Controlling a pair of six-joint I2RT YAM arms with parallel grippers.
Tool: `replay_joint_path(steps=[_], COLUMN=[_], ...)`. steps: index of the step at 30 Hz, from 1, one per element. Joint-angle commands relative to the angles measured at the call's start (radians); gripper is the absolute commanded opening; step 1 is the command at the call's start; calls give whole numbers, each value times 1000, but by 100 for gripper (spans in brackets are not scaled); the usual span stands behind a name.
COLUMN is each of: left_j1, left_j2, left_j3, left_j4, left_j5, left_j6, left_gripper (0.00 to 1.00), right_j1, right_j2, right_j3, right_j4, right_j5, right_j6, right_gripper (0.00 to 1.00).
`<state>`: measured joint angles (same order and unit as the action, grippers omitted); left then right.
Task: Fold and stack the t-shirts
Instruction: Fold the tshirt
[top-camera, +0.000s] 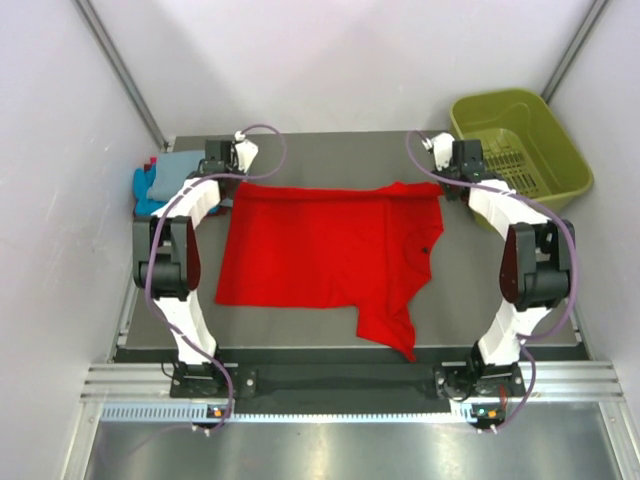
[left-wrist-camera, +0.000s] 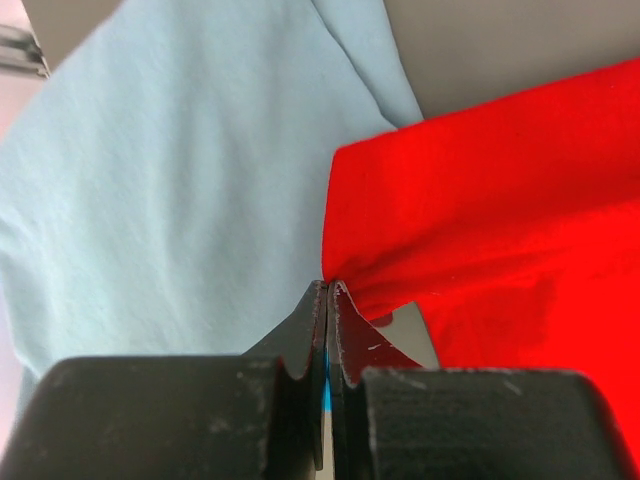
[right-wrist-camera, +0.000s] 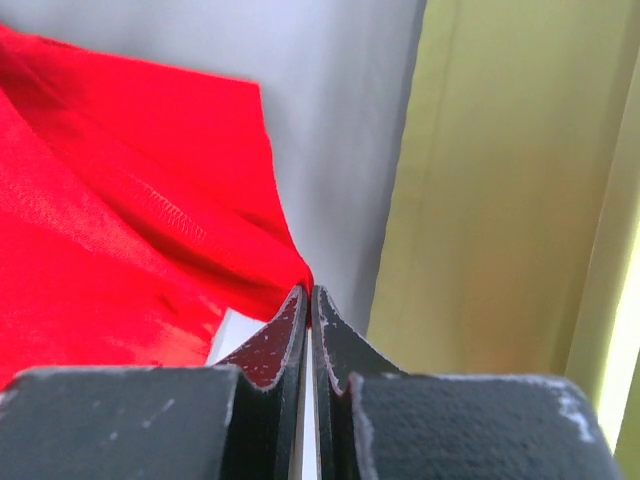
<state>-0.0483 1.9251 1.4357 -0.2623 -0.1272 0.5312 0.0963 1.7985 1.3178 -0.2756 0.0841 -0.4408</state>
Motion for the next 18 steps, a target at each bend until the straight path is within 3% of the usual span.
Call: replay_joint_path(steps=[1,18], left_j1=[10,10], left_j2=[-70,-110], left_j3=[-30,-115], left_j4=[29,6], left_j5=[-2,3], left_j6=[-11,-33], left_gripper=[0,0], right_j1=[2,0], right_j2=[-64,-102], right_j3=[-25,-94], right_j4=[22,16], right_j5=[-1,-12], right_j6=[14,10], right_gripper=[0,0])
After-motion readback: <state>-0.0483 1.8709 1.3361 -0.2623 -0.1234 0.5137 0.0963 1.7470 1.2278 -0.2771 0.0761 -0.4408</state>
